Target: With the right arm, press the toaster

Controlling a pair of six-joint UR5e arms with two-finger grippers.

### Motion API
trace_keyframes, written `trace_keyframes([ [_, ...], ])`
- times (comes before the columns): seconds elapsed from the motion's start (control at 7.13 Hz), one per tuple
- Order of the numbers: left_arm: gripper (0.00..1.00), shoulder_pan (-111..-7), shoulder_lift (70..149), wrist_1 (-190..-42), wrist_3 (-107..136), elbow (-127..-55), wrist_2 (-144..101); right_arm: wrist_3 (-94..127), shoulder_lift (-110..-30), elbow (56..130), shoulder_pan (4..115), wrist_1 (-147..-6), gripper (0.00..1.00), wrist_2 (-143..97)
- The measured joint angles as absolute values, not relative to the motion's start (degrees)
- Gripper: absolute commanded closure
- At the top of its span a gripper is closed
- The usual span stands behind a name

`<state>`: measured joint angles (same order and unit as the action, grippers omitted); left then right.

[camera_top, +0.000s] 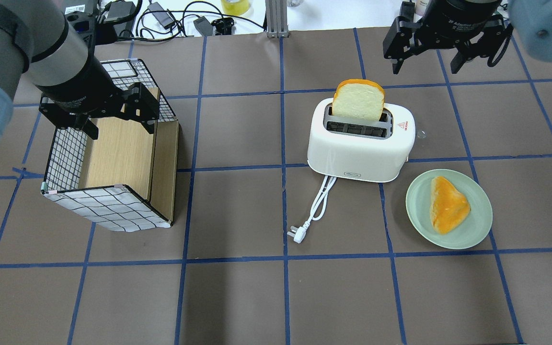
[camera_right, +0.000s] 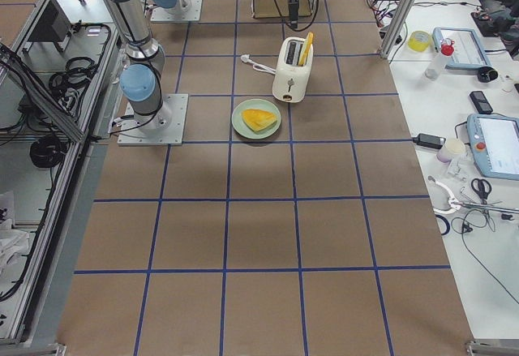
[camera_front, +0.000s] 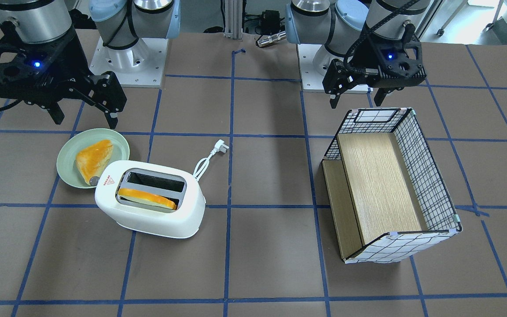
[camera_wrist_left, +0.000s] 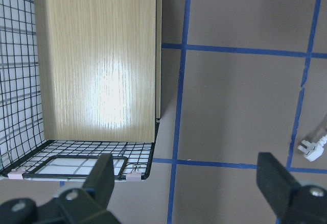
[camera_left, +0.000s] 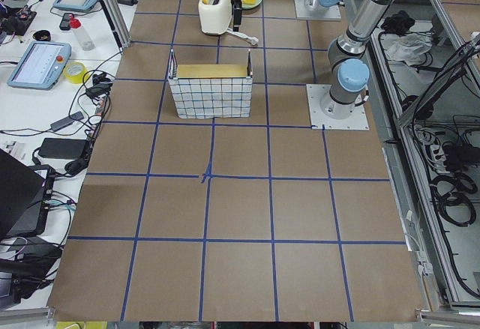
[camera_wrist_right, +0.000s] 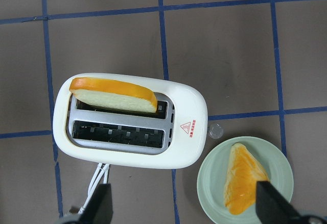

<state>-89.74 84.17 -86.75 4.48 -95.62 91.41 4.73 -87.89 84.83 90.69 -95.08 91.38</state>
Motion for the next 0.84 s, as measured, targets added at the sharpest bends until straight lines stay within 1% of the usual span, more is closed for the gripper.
trace_keyframes([
  [0.84, 0.0, -89.7, 84.1, -86.7, 4.5, -95.6, 91.4, 2.6, -87.7, 84.9, 90.1, -94.3, 0.0, 90.1],
])
